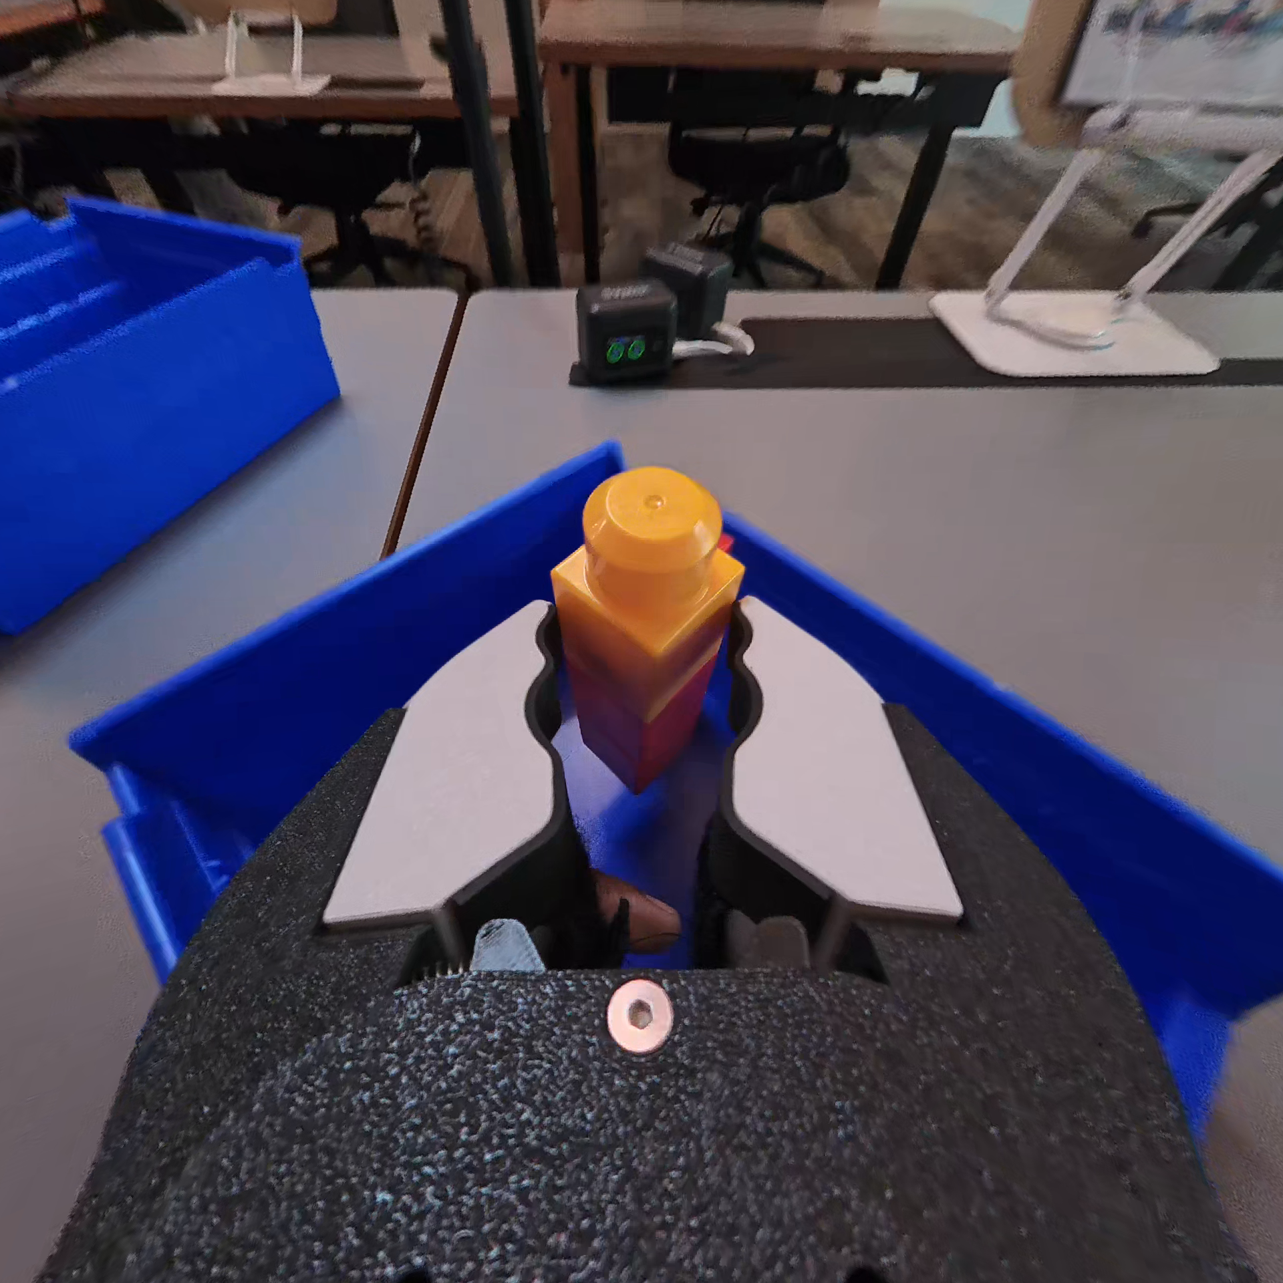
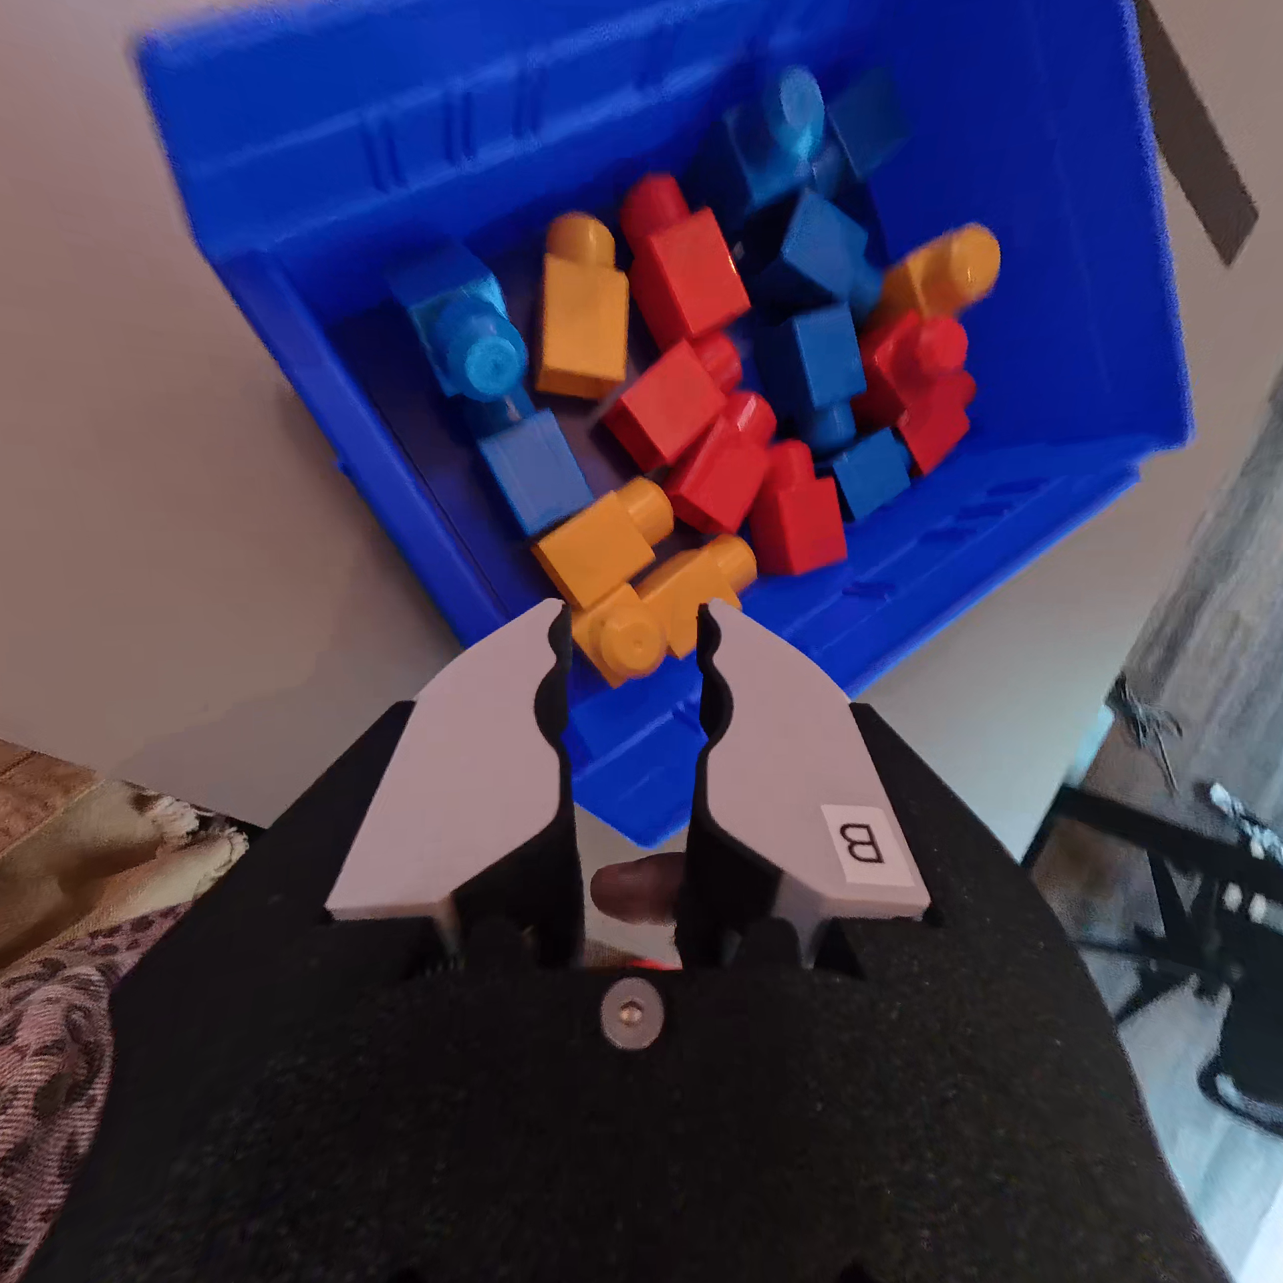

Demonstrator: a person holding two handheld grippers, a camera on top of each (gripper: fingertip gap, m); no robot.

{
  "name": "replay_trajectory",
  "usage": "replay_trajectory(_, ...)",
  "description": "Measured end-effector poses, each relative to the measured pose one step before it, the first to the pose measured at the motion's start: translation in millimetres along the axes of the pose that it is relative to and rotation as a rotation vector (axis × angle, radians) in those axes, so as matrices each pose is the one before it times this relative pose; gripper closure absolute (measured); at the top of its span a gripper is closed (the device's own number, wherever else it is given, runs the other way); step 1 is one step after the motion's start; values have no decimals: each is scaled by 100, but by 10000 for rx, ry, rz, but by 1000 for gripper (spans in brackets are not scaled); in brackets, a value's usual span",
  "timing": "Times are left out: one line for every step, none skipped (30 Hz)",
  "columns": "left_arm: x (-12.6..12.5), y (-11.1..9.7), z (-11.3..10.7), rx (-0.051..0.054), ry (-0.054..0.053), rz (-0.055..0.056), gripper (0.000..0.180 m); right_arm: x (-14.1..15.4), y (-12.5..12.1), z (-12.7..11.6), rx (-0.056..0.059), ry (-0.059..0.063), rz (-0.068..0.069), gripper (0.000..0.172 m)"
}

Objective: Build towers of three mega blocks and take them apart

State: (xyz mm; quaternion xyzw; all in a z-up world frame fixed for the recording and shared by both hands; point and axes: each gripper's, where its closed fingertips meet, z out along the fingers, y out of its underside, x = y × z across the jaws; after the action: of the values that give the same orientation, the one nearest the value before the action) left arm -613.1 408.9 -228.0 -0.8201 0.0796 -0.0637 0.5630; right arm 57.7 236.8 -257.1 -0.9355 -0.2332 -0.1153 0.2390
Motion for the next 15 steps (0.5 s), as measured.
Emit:
replay_trajectory(729,-1341,-1036,310,161,104,135,-540,-952,-113,478,-237,-215,138)
replay_trajectory(895,-1669,-1148,511,179,138,135,-634,-1152,-94,584,-269,-269,140)
replay_trajectory(1102,-1945,-1162,689,224,118,135,-744,-1382,-42,694,-304,-352,140)
replay_trajectory(1350,-2152,-1070,803,306,58,135,-857,-1525,30,777,-377,-387,140)
replay_trajectory(1713,-2271,-872,880,463,-12,135,-926,-1634,112,819,-406,-403,139)
replay_trajectory(1908,-2272,-587,943,516,-87,135,-946,-1851,246,915,-374,-447,139)
replay_trajectory(2135,-2051,-250,931,605,-124,135,-1110,-2179,394,1083,-413,-484,137)
replay_trajectory(2318,-1660,110,851,718,-177,135,-1215,-2472,582,1247,-424,-441,134)
replay_trajectory(2221,-1205,445,735,696,-333,135,-1155,-2672,787,1383,-351,-345,127)
replay_trajectory(2171,-759,704,642,755,-515,135,-1207,-2774,991,1522,-315,-208,121)
replay_trajectory(2082,-406,882,635,803,-696,135,-1245,-2575,1155,1546,-267,-109,114)
replay_trajectory(1850,-8,993,601,783,-891,135,-1134,-2215,1193,1496,-96,-70,108)
replay_trajectory(1543,444,1026,516,744,-1042,135,-909,-1681,1108,1368,126,8,104)
replay_trajectory(1288,964,1002,318,767,-1137,135,-690,-981,900,971,250,-80,100)
replay_trajectory(915,1324,958,145,714,-1216,135,-502,-523,638,623,326,-119,100)
